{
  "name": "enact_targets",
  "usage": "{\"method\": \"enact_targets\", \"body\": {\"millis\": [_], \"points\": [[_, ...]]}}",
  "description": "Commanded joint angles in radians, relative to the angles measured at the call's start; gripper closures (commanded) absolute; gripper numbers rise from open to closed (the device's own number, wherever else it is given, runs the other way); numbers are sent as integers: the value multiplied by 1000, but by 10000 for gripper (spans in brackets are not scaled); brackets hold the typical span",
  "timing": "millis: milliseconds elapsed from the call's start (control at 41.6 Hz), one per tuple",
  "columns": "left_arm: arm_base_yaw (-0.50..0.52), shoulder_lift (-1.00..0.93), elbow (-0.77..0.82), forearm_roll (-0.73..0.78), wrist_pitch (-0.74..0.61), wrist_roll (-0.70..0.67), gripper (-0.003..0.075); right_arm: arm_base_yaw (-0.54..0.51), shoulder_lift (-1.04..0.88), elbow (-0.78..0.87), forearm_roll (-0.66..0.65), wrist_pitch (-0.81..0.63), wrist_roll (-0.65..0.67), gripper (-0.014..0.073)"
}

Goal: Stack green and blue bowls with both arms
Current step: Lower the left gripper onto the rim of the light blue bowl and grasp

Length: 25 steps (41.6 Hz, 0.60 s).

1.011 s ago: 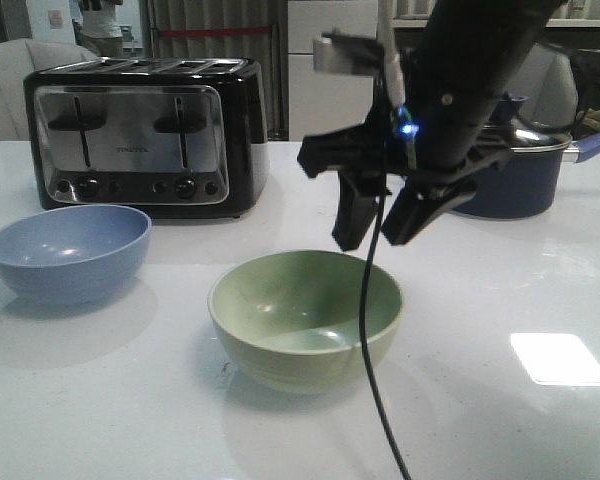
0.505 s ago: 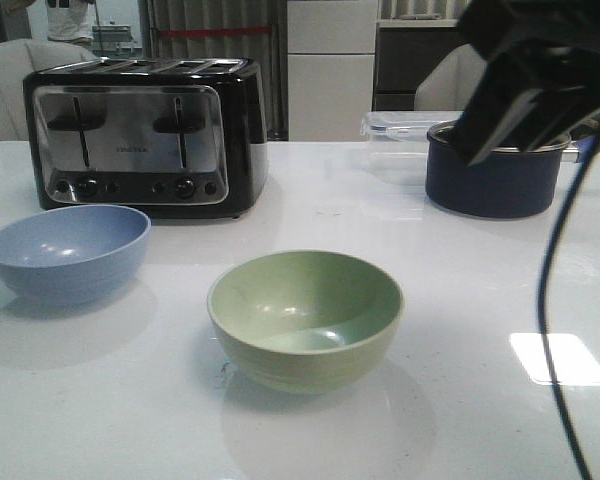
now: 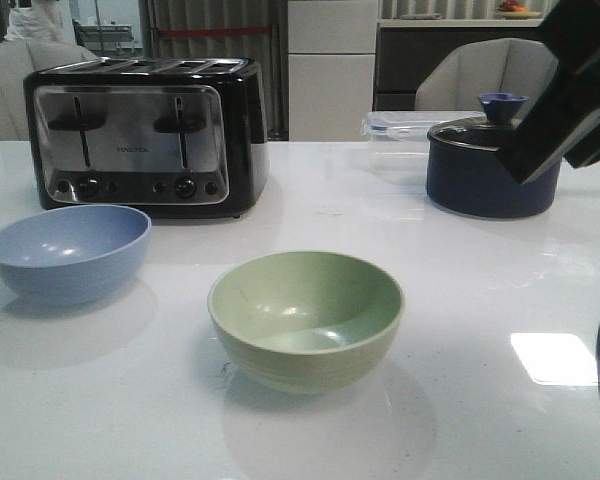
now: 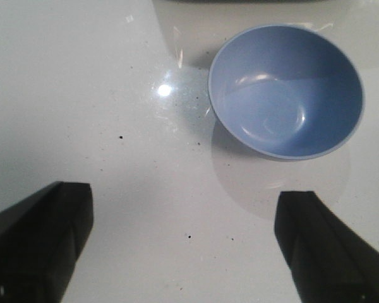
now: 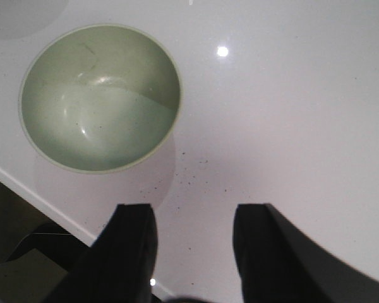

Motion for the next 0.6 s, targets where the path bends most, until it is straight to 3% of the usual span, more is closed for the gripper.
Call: {"method": "enact_targets", "body": {"millis": [0,265,577], "points": [[-5,105,-103,-28,-28,0,85,1,-22,-26,-9,-51,-12,179],[-6,418,-282,-56,-28,0,85,1,-22,-26,-9,-51,-12,179],[-8,611,-403,-64,-45,0,93,1,-22,-26,-9,-52,-12,179]]}}
